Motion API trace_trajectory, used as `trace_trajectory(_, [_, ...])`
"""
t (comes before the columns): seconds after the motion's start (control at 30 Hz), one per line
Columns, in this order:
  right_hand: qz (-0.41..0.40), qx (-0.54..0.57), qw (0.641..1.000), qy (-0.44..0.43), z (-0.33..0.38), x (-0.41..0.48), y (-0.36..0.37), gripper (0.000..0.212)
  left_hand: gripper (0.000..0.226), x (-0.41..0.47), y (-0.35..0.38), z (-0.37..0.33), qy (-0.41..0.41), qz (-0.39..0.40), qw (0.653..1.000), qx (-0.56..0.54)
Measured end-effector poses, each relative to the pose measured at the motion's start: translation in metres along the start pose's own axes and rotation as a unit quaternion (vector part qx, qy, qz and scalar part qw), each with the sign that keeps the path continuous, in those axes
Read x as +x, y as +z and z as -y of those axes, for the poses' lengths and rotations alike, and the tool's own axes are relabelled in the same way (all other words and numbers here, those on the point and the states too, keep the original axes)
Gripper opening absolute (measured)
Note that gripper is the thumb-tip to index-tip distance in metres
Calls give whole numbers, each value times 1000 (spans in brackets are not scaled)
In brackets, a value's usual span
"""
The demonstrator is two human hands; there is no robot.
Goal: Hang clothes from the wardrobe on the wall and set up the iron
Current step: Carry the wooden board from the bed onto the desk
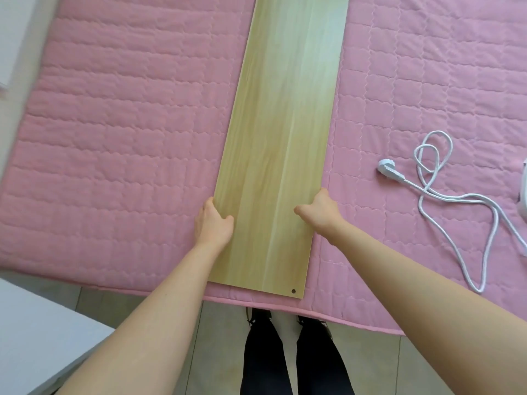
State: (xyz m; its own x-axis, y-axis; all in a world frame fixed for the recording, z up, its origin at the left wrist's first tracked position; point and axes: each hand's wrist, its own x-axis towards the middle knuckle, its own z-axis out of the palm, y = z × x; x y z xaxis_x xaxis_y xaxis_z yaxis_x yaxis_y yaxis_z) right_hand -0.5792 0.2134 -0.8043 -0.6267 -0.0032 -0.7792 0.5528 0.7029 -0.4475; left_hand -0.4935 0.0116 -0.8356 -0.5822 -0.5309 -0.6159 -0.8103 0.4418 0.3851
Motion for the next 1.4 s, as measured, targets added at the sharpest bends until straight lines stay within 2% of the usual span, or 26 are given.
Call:
trace_trajectory(0.3, [67,50,996,42,-41,-31,3,43,70,-44,13,30,-49,-16,999,-14])
trace_trajectory(0.47, [137,68,986,64,-77,-60,14,35,72,-84,21,62,-85,-14,995,48])
trace_trajectory(0.57, [156,55,984,69,-95,-75,21,38,73,-106,25,77,-106,-2,992,69])
trace_trajectory(0.67, [171,34,981,89,-104,-86,27,29,72,-116,28,89,-128,12,987,93])
trace_trajectory(0.77, [190,-5,977,101,-100,-84,21,40,66,-113,25,88,-152,20,979,134])
trace_trajectory(0.83, [184,-18,977,106,-93,-73,14,34,57,-104,21,79,-151,10,977,149])
trace_trajectory(0.93, [162,26,981,107,-73,-49,1,18,50,-82,15,60,-116,0,985,125])
trace_trajectory(1.17, [100,99,987,78,-25,3,-27,17,56,-20,5,12,-34,-12,998,45])
trace_trajectory(1.3, [65,122,988,66,-10,22,-33,33,58,5,0,-10,-17,-5,1000,24])
trace_trajectory(1.4, [51,114,989,77,-10,21,-31,16,60,8,2,-15,-36,-3,999,14])
